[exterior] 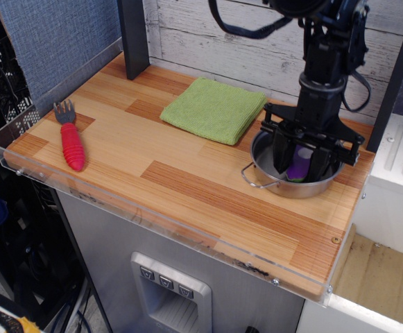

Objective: Put the eggplant in the pan

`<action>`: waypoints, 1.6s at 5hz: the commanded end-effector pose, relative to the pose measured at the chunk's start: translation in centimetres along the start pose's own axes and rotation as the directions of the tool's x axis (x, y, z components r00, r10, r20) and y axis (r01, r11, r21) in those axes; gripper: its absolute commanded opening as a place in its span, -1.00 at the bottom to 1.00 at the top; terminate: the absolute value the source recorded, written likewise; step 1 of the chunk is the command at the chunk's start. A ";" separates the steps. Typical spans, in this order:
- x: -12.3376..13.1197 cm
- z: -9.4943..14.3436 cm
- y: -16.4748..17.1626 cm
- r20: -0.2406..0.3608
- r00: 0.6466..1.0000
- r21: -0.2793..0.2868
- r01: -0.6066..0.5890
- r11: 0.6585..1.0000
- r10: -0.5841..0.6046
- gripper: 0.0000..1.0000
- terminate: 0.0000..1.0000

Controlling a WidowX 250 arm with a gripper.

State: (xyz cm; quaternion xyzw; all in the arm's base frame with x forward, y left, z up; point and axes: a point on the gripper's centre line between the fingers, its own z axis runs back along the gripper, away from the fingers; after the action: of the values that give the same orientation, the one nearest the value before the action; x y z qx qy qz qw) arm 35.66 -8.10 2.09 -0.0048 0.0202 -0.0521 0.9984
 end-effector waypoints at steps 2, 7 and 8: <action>1.2 3.0 0.9 0.110 0.994 0.013 0.002 1.000 -0.003 1.00 -1.00; -2.2 14.7 10.4 0.216 0.965 0.006 -0.156 0.988 0.151 1.00 -1.00; -2.9 14.6 10.5 0.209 0.969 0.020 -0.142 0.990 0.134 1.00 -1.00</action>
State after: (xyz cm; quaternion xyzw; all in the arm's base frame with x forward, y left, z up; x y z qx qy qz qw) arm 35.03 2.29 14.30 0.0067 -0.0473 0.0142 0.9988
